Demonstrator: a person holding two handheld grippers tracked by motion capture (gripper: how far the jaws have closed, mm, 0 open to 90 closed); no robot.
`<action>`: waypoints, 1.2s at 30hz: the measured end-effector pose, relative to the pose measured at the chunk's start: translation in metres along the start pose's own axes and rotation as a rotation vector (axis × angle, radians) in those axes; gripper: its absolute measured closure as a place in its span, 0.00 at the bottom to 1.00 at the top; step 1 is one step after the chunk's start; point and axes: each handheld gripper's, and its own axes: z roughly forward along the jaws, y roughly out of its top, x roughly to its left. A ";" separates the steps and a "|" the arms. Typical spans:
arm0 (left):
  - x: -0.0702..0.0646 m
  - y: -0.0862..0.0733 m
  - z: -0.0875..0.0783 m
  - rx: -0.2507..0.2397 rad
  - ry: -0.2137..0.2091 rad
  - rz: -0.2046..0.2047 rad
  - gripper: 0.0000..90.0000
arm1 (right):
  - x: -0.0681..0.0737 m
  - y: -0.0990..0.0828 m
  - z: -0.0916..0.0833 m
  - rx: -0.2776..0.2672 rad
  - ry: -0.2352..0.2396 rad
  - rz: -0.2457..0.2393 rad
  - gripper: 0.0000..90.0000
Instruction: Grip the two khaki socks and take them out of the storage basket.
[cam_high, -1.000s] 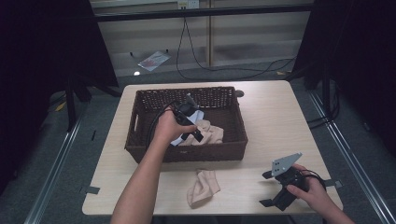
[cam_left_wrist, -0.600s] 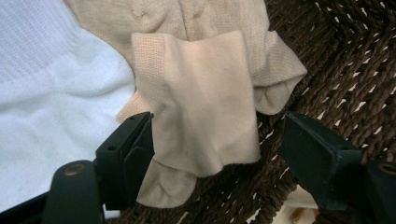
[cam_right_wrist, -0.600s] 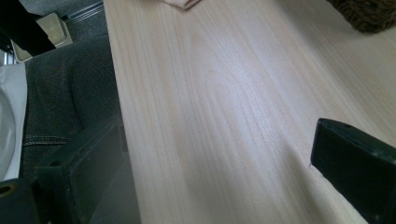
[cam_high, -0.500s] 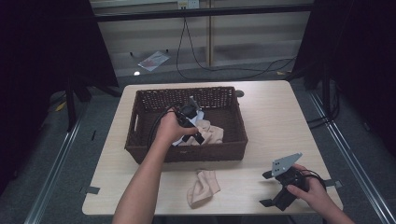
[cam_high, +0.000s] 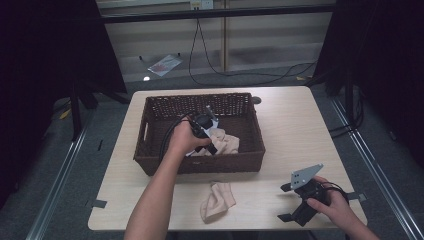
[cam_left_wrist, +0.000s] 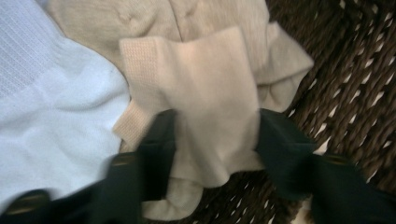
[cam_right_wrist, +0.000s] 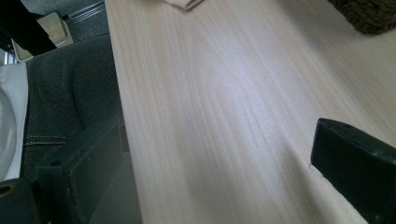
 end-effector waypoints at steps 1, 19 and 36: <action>0.000 0.000 0.000 0.000 0.000 0.000 0.67 | 0.000 0.000 0.000 0.000 0.000 0.000 0.02; -0.001 -0.007 -0.029 0.007 0.002 -0.057 0.99 | -0.001 0.000 -0.001 0.000 -0.004 -0.002 0.02; -0.005 -0.004 -0.067 0.009 0.010 -0.105 1.00 | -0.001 0.000 0.000 -0.001 0.002 0.001 0.02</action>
